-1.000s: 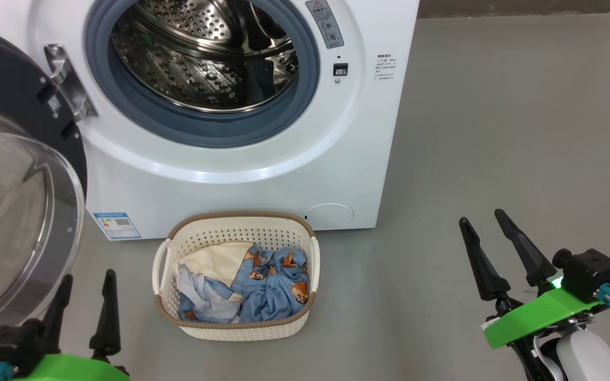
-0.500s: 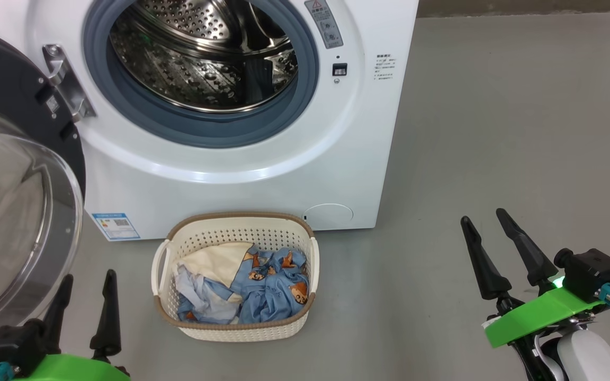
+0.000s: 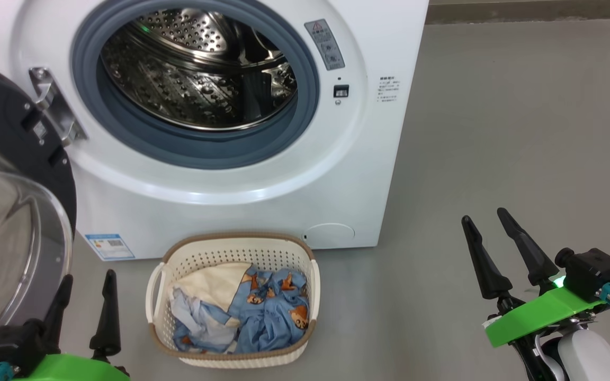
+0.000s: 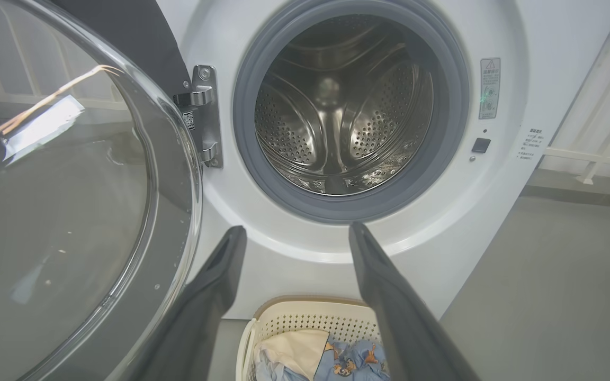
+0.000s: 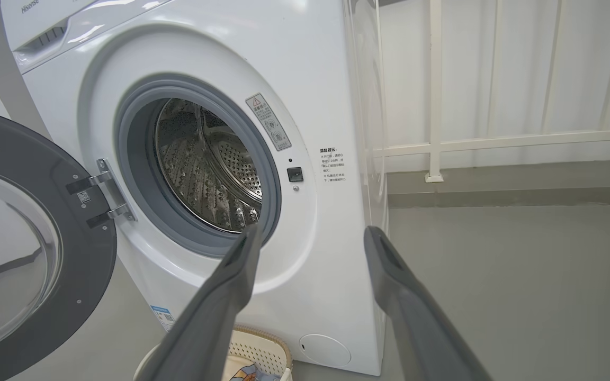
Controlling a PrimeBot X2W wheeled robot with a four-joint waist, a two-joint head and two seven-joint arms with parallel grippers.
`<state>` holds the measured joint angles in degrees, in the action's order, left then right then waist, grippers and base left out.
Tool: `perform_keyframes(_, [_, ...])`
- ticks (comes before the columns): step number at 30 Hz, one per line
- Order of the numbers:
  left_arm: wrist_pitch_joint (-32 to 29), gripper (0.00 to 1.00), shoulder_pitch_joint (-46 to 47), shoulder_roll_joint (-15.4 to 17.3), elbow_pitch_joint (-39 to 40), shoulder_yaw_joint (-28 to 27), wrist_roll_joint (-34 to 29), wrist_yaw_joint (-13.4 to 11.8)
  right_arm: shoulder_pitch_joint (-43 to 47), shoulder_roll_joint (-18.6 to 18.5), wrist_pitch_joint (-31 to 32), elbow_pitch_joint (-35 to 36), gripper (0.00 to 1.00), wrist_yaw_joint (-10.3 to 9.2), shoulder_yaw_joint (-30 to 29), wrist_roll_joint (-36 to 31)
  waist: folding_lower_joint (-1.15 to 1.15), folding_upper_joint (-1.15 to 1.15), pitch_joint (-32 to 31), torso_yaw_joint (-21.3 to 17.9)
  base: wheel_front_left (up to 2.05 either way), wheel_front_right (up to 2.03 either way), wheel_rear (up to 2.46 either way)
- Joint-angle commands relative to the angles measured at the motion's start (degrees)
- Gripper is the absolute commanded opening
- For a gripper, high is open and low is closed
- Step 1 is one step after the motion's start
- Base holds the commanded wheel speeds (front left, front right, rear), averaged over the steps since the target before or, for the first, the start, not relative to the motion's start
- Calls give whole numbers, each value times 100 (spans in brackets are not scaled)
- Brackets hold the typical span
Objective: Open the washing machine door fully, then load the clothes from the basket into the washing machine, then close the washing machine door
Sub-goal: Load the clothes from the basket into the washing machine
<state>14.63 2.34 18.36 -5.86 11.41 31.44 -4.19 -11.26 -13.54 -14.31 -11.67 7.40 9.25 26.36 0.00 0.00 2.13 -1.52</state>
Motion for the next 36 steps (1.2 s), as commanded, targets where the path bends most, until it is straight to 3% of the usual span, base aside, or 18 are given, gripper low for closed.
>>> perform_keyframes(1, [34,100,248,144,106,-238,-34,7,-46,-30,-69,165,100,9,92,-58,0,0,0,3,112,-112,0])
perform_keyframes(13, [35,100,250,154,113,-247,-19,12,-55,-17,-69,162,100,9,93,-47,0,0,6,5,96,-96,0])
perform_keyframes(36, [36,100,283,190,110,-238,-8,-13,-78,21,-69,175,100,9,82,-67,0,0,70,17,4,-4,0])
